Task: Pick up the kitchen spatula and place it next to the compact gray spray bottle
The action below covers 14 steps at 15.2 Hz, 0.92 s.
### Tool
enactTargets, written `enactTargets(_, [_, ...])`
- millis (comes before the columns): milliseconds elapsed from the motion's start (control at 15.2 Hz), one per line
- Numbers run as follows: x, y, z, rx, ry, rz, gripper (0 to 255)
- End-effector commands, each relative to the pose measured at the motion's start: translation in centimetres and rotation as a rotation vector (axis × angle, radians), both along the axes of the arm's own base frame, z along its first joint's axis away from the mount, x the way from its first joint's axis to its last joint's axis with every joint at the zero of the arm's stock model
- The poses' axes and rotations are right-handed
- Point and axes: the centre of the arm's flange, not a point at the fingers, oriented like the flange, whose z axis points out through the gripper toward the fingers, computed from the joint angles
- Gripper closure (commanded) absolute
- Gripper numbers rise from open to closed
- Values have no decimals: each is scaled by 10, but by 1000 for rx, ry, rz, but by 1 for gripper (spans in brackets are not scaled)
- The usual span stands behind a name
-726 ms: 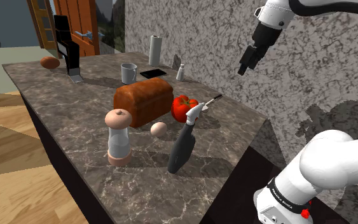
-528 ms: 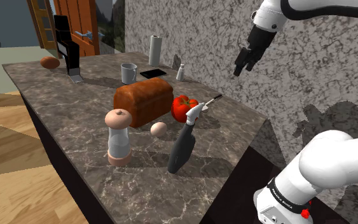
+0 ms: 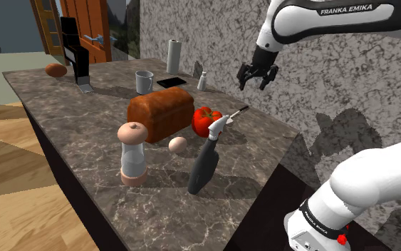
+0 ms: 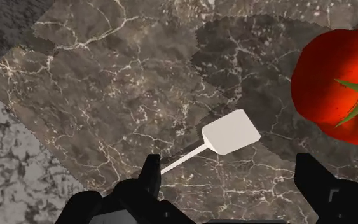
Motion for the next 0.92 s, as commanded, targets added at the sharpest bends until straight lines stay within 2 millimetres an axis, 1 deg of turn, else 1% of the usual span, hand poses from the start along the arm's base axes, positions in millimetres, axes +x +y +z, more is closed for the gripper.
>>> enactTargets(0, [21,-8,-20,10,-4,-125,0])
enactTargets(198, [47,-25,-46,24,-8,-302,0])
enactTargets(462, [76,-55,-82,42,-13,-538,0])
enactTargets(660, [93,-80,-109,56,-17,-715,0])
enactTargets(858, [105,-108,-136,70,-21,-891,0])
